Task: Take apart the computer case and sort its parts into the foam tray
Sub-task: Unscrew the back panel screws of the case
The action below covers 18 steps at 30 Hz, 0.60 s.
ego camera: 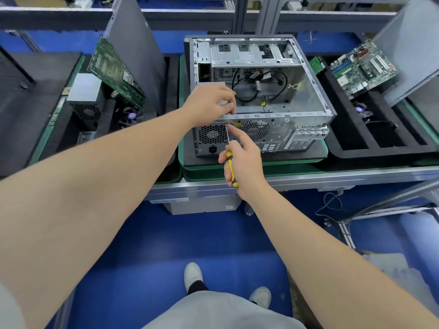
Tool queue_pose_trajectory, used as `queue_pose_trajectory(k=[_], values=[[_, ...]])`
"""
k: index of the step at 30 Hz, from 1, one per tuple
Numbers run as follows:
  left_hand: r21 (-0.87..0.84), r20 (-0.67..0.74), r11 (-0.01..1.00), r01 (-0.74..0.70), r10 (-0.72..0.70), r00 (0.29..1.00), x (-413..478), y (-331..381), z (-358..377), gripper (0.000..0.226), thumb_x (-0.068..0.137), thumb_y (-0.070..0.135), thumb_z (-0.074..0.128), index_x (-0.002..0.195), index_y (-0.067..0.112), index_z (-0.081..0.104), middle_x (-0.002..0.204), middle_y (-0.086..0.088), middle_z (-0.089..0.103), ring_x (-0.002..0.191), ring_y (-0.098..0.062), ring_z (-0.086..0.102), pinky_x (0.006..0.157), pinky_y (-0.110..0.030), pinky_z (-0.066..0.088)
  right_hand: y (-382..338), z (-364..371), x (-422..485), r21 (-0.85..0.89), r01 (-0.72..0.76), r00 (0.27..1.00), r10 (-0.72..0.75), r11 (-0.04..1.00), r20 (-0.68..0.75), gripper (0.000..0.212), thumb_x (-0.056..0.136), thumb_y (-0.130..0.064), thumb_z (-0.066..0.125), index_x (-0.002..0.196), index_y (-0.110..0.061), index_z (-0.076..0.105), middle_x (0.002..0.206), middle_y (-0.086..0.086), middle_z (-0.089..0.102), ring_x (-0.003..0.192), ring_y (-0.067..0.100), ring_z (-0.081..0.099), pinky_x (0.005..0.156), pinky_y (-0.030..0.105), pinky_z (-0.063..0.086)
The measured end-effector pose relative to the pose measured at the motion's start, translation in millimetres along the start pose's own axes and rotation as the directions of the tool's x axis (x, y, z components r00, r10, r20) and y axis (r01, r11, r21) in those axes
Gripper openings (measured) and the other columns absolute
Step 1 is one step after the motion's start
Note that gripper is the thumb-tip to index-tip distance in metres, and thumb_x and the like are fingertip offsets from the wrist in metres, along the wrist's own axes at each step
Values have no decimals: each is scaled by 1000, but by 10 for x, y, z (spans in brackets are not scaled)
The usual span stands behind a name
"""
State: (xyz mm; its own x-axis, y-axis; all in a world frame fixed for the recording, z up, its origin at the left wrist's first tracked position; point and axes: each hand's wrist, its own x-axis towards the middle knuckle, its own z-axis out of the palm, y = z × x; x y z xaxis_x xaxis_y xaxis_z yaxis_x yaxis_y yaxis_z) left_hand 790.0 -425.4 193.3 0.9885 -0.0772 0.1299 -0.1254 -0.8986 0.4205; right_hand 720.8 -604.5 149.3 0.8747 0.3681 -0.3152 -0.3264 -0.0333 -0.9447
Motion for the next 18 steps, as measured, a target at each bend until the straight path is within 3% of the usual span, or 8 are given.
queue_pose_trajectory(k=[14,18], values=[[-24,51,1000,3,-2,999,-5,43,-42,21,100,31,53,93,31,73,122,5,67,119,-16,55,106,-50,38,1,-51,-7,21,-13,1000,14,1000,-21,59,100,-11,40,142,-47,60,74,8,67,41,20,41,39,25,36],[-103,64,995,17,-11,998,-28,32,-50,17,96,28,57,89,35,71,126,7,66,132,-18,48,114,-50,32,-8,-58,-1,28,-26,1000,27,999,-14,59,99,-12,39,142,-47,60,72,7,66,42,21,40,41,26,35]])
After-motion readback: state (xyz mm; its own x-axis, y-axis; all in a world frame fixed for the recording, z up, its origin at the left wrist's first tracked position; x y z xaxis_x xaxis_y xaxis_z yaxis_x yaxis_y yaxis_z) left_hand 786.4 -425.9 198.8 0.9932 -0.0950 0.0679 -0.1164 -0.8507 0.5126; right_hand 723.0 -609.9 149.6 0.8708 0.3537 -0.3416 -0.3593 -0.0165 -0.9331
